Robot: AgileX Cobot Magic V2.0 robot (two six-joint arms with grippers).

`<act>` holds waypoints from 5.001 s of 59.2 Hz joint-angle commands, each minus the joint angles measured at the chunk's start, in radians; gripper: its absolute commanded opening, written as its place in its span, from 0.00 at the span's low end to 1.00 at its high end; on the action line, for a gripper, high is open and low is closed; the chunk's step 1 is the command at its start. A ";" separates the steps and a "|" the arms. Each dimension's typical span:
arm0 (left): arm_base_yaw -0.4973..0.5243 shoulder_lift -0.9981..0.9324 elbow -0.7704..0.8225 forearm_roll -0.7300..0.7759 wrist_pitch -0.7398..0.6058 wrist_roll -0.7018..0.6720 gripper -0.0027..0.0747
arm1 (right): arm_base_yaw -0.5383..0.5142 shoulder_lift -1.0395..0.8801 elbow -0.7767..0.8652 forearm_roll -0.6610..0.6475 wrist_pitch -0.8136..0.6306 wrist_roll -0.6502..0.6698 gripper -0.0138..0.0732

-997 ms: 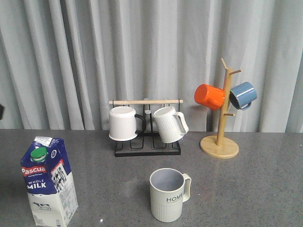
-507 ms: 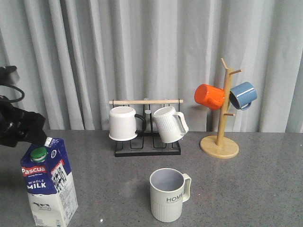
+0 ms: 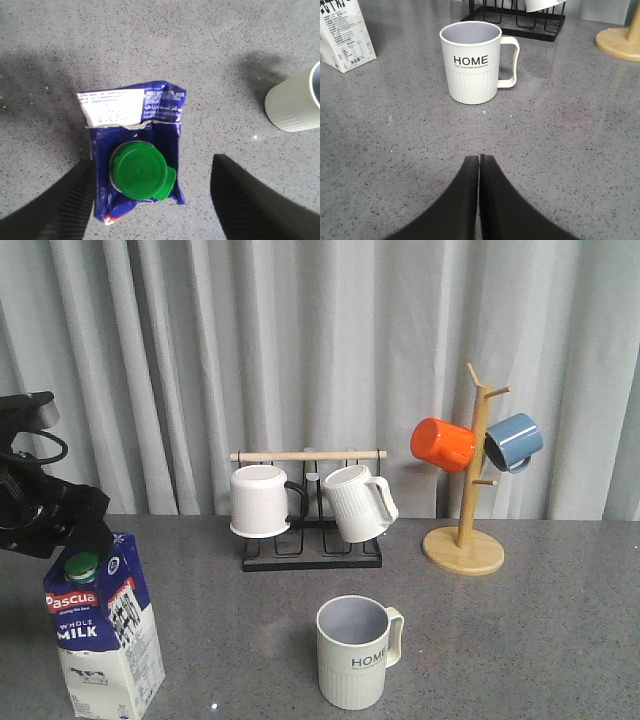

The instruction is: Place milk next to cup

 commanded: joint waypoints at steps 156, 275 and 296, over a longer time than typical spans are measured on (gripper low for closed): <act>-0.301 0.293 -0.257 -0.090 0.017 0.007 0.14 | -0.002 0.004 -0.025 -0.034 0.022 -0.010 0.15; -0.301 -0.998 0.941 0.068 -0.545 -0.130 0.02 | -0.002 0.004 -0.025 -0.031 0.257 0.065 0.15; -0.301 -1.113 0.991 0.167 -0.427 -0.122 0.02 | -0.002 0.004 -0.025 -0.031 0.257 0.065 0.15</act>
